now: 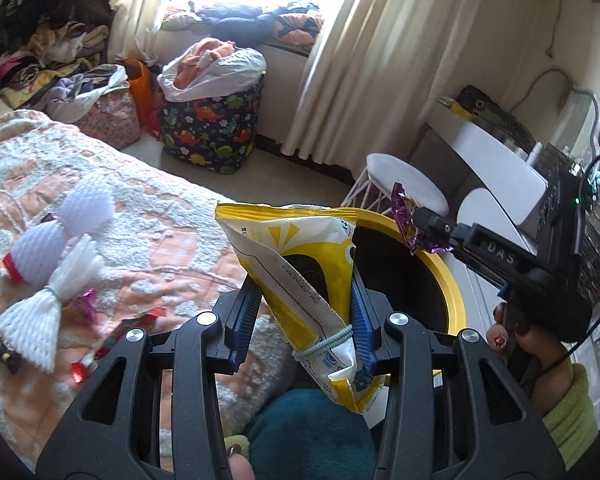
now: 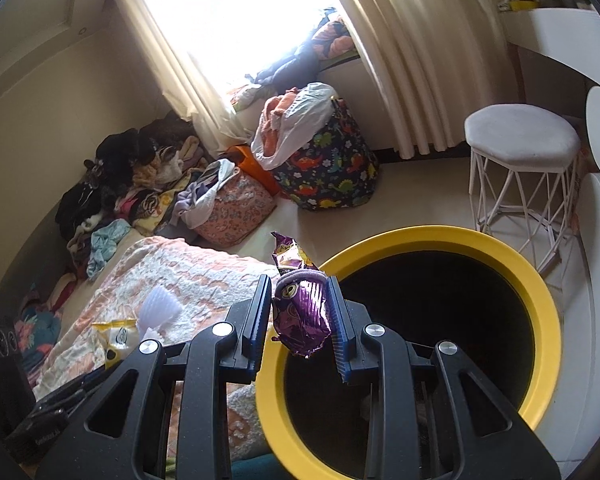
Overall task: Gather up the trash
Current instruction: 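Carry the yellow bag and purple wrapper over the yellow-rimmed bin, then open both tools to drop the yellow bag and purple wrapper into the bin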
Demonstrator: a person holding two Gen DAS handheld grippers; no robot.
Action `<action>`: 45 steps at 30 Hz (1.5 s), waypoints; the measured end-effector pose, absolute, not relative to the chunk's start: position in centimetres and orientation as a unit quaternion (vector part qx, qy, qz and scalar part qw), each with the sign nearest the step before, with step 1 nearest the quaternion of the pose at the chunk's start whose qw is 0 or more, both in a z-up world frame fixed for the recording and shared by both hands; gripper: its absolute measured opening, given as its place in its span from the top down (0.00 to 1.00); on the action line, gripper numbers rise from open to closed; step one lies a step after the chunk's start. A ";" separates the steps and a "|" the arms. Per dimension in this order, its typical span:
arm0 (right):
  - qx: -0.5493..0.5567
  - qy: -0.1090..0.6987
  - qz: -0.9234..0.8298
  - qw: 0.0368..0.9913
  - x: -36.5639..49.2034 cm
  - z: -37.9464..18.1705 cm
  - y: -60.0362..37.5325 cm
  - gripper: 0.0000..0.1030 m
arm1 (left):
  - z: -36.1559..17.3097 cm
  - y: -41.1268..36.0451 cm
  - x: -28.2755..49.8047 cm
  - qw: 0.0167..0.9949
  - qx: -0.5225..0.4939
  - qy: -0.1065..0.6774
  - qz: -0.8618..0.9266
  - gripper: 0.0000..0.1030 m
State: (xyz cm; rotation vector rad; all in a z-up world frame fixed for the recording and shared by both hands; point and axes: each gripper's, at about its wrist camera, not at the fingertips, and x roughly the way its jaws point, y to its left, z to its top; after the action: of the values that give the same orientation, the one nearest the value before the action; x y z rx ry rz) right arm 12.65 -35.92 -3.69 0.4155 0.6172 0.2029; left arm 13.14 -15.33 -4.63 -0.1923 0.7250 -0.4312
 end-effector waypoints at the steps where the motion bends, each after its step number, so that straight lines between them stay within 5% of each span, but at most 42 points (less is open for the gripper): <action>1: 0.207 0.302 0.095 0.926 12.7 -3.8 -36.3 0.74 | -4.8 -15.7 13.2 0.907 -0.090 0.352 -0.213 0.67; 45: 0.269 0.326 0.016 0.906 12.8 -7.1 -42.7 0.72 | -10.8 -25.9 19.1 0.865 -0.022 0.416 -0.280 0.64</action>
State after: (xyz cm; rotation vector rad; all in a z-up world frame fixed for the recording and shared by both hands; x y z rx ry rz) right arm 12.85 -42.65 -7.10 0.5554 0.6730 0.0324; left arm 19.12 -25.91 -10.78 -0.0461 0.8726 -0.5857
